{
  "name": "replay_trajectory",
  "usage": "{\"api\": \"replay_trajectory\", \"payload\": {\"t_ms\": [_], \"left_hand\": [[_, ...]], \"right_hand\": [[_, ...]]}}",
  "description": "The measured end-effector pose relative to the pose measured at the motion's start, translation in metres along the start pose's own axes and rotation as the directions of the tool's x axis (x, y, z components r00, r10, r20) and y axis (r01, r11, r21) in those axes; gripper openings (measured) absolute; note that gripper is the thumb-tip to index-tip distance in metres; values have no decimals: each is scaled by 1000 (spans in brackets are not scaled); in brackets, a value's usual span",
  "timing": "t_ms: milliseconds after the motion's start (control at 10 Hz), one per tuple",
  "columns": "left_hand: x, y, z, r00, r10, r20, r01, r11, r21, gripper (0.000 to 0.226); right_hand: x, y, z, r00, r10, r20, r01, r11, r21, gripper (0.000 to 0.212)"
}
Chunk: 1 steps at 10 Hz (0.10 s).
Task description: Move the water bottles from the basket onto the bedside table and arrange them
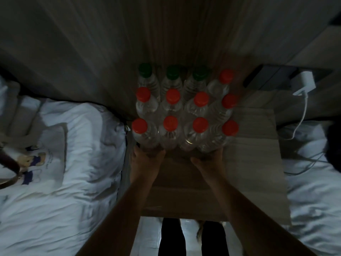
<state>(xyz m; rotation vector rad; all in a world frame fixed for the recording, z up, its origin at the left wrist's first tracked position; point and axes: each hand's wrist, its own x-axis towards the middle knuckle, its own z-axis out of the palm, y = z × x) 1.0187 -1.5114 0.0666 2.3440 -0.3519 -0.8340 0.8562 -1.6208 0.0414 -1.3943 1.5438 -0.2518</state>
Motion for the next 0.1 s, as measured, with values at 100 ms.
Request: {"api": "replay_trajectory", "payload": {"t_ms": [100], "left_hand": [[-10,8,-21,994,60,95,-75,983,169,83]], "right_hand": [[-5,0,-12,990,-85,111,95,992,-83,88]]}}
